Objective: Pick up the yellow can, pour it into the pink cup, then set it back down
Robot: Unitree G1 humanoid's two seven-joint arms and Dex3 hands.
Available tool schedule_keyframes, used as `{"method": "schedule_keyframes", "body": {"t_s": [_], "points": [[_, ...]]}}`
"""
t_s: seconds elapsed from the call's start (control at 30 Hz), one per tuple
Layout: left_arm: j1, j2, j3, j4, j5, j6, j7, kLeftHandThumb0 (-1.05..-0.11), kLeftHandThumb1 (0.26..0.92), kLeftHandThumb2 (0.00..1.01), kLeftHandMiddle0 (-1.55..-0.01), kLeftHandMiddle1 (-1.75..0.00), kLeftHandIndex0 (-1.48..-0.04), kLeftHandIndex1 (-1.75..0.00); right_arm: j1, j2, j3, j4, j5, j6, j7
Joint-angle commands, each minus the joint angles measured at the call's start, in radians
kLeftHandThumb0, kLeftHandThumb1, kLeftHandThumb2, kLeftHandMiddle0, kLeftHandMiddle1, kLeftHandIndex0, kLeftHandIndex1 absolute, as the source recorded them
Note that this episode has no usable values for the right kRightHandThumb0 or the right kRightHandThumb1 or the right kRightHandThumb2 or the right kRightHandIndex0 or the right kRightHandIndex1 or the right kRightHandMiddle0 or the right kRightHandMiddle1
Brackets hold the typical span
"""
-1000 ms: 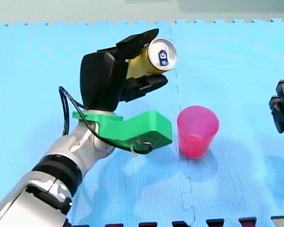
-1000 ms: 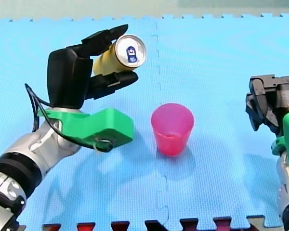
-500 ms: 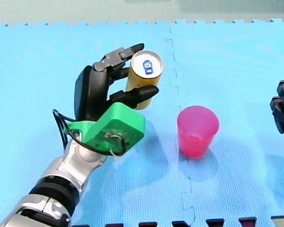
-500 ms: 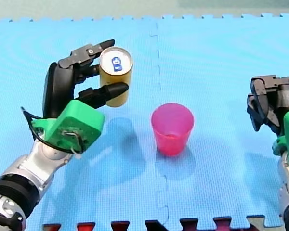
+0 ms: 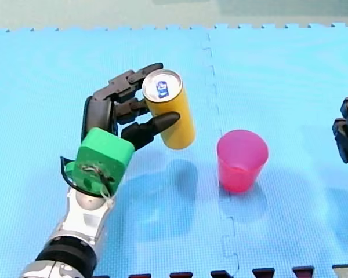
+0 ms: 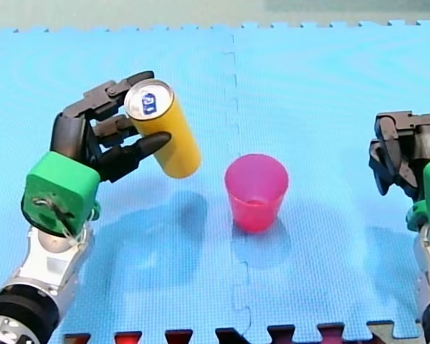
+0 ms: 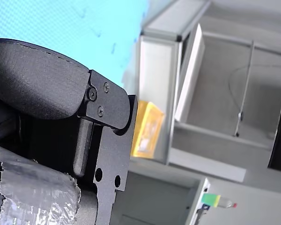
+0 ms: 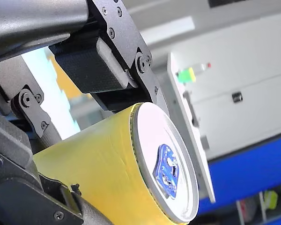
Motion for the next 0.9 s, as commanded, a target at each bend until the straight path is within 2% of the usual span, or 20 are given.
{"method": "schedule_keyframes", "body": {"t_s": [0.0,0.2,0.5,0.87], "points": [[0.005,-0.017,0.047,-0.020,-0.073,0.002,-0.084,-0.391,0.752,0.00,-1.32,0.00,-1.23,0.00,-0.007,-0.006,-0.003,0.001,0.004,0.007,-0.001],[0.017,-0.024,0.084,-0.033,-0.104,0.027,-0.157,-0.405,0.759,0.00,-1.31,0.00,-1.22,0.00,-0.007,-0.007,-0.005,0.000,0.004,0.011,-0.002],[0.024,-0.026,0.107,-0.045,-0.091,0.037,-0.174,-0.414,0.761,0.00,-1.31,0.00,-1.22,0.00,-0.011,-0.011,-0.008,0.009,0.005,0.014,0.002],[0.061,0.005,0.104,-0.123,-0.040,0.064,-0.154,-0.415,0.764,0.00,-1.30,0.00,-1.23,0.00,-0.012,-0.010,-0.012,0.014,0.010,0.011,0.014]]}}
